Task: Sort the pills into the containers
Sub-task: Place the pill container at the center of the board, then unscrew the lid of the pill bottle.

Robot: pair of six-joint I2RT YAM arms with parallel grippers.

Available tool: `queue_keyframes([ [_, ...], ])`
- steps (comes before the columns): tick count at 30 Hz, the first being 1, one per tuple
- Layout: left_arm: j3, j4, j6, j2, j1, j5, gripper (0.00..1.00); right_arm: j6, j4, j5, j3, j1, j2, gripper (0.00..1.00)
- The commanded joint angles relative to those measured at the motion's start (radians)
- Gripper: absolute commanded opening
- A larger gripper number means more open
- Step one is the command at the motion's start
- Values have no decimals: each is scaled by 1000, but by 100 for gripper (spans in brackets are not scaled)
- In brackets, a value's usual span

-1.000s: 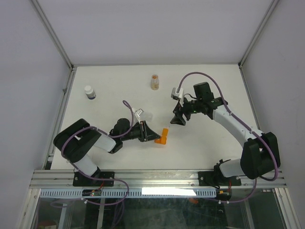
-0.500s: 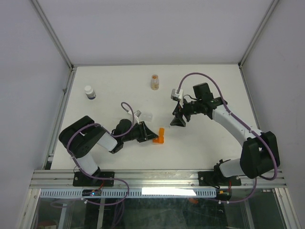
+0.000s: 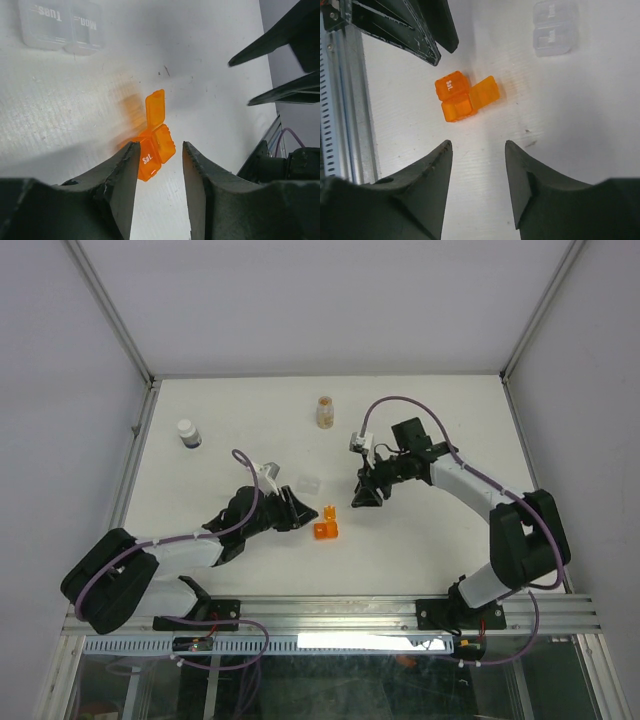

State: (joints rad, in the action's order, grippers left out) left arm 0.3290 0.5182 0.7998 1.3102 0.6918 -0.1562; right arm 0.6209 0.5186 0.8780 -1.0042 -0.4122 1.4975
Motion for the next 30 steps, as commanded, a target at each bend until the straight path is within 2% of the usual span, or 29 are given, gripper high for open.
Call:
queue_keyframes([
  [1, -15, -100, -66, -95, -5, 58, 37, -125, -53, 11, -46, -74, 98, 44],
  [5, -9, -86, -59, -100, -4, 2, 29, -228, -98, 47, -62, -104, 171, 25],
  [8, 0, -32, -37, -59, 7, -51, 26, -322, -157, 79, -60, -113, 202, 17],
  [19, 34, 72, -20, 92, 42, -110, 24, -450, -249, 54, -68, -125, 280, 12],
  [30, 27, 83, -19, 143, 41, -95, 24, -469, -238, -28, -86, -128, 335, 11],
])
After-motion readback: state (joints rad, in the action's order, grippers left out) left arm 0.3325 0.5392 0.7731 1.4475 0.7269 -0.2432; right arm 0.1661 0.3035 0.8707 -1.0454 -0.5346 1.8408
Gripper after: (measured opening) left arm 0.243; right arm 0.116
